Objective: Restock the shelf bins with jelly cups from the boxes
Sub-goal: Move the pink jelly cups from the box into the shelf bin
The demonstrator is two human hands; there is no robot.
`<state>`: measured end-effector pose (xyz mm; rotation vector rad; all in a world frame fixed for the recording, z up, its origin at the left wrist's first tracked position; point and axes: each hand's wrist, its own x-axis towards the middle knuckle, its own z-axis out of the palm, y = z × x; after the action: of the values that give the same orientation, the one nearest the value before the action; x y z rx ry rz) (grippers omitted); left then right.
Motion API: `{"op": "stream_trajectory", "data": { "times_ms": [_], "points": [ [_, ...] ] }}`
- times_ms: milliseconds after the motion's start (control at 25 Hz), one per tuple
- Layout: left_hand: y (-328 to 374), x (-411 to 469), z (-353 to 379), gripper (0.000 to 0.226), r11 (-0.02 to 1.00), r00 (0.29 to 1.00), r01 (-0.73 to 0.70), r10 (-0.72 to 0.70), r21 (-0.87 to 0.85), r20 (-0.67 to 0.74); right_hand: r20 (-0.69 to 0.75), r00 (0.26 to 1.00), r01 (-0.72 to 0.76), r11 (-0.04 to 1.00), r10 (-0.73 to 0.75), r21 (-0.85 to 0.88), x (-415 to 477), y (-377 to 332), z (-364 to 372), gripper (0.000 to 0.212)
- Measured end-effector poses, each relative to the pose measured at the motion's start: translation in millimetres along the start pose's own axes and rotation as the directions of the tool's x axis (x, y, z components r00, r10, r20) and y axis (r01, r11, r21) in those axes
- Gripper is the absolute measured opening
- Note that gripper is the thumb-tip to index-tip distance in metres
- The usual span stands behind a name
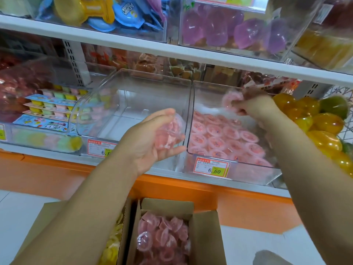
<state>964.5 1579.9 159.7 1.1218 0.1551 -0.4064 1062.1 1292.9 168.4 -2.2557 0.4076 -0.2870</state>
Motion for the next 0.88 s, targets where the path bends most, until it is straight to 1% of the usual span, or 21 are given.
{"op": "stream_trajectory", "data": {
  "times_ms": [40, 80, 120, 200, 240, 320, 400, 520, 560, 640, 680, 720, 760, 800, 840, 880],
  "points": [
    [2, 1, -3, 0.02, 1.0, 1.0, 0.0, 0.001, -0.008, 0.003, -0.018, 0.999, -0.044, 0.986, 0.042, -0.163, 14, 8, -1, 0.039],
    [2, 2, -5, 0.022, 1.0, 1.0, 0.006, -0.005, -0.015, 0.006, 0.015, 0.996, -0.08, 0.957, 0.087, -0.279, 24, 14, 1, 0.034],
    [2, 2, -7, 0.023, 1.0, 1.0, 0.013, -0.013, -0.018, 0.008, 0.065, 0.987, -0.115, 0.937, 0.145, -0.331, 32, 20, 6, 0.029],
    [1, 3, -10, 0.024, 0.999, 1.0, 0.022, -0.022, -0.027, 0.007, 0.117, 0.961, -0.201, 0.921, 0.252, -0.334, 43, 31, 14, 0.027],
    [1, 4, -11, 0.024, 0.999, 1.0, 0.024, -0.024, -0.033, 0.005, 0.119, 0.953, -0.232, 0.923, 0.279, -0.307, 46, 36, 17, 0.029],
    [0, 5, -13, 0.024, 0.999, 1.0, 0.029, -0.029, -0.034, 0.003, 0.136, 0.948, -0.247, 0.933, 0.289, -0.26, 47, 43, 23, 0.032],
    [0, 6, -13, 0.024, 0.999, 0.999, 0.035, -0.035, -0.03, 0.014, 0.159, 0.948, -0.228, 0.937, 0.275, -0.264, 43, 45, 28, 0.031],
    [-1, 5, -11, 0.026, 0.999, 0.998, 0.041, -0.04, -0.02, 0.046, 0.145, 0.959, -0.198, 0.942, 0.243, -0.27, 35, 41, 26, 0.029],
    [-1, 4, -11, 0.027, 0.999, 0.998, 0.038, -0.037, -0.01, 0.058, 0.131, 0.967, -0.176, 0.947, 0.217, -0.269, 32, 38, 24, 0.029],
    [-1, 3, -12, 0.033, 1.0, 0.996, 0.021, -0.022, 0.016, 0.082, 0.072, 0.99, -0.099, 0.961, 0.121, -0.258, 18, 26, 17, 0.027],
    [-2, 2, -12, 0.038, 1.0, 0.996, 0.011, -0.013, 0.027, 0.086, 0.054, 0.996, -0.051, 0.973, 0.064, -0.225, 7, 17, 14, 0.025],
    [-3, 1, -12, 0.045, 0.999, 0.996, 0.004, -0.007, 0.034, 0.088, 0.067, 0.998, -0.005, 0.99, 0.014, -0.142, -6, 8, 12, 0.024],
    [-5, 1, -11, 0.049, 0.999, 0.996, 0.004, -0.007, 0.04, 0.085, 0.125, 0.992, 0.021, 1.0, -0.019, -0.013, -22, -2, 11, 0.024],
    [-7, 0, -9, 0.052, 0.999, 0.997, 0.011, -0.015, 0.045, 0.078, 0.225, 0.973, 0.018, 0.992, -0.046, 0.124, -40, -12, 10, 0.025],
    [-8, -1, -7, 0.051, 0.998, 0.997, 0.016, -0.02, 0.055, 0.069, 0.347, 0.935, -0.003, 0.976, -0.075, 0.218, -59, -24, 9, 0.026],
    [-10, -2, -4, 0.048, 0.997, 0.998, 0.01, -0.015, 0.072, 0.061, 0.459, 0.883, -0.018, 0.969, -0.1, 0.245, -77, -35, 8, 0.027]
  ]
}}
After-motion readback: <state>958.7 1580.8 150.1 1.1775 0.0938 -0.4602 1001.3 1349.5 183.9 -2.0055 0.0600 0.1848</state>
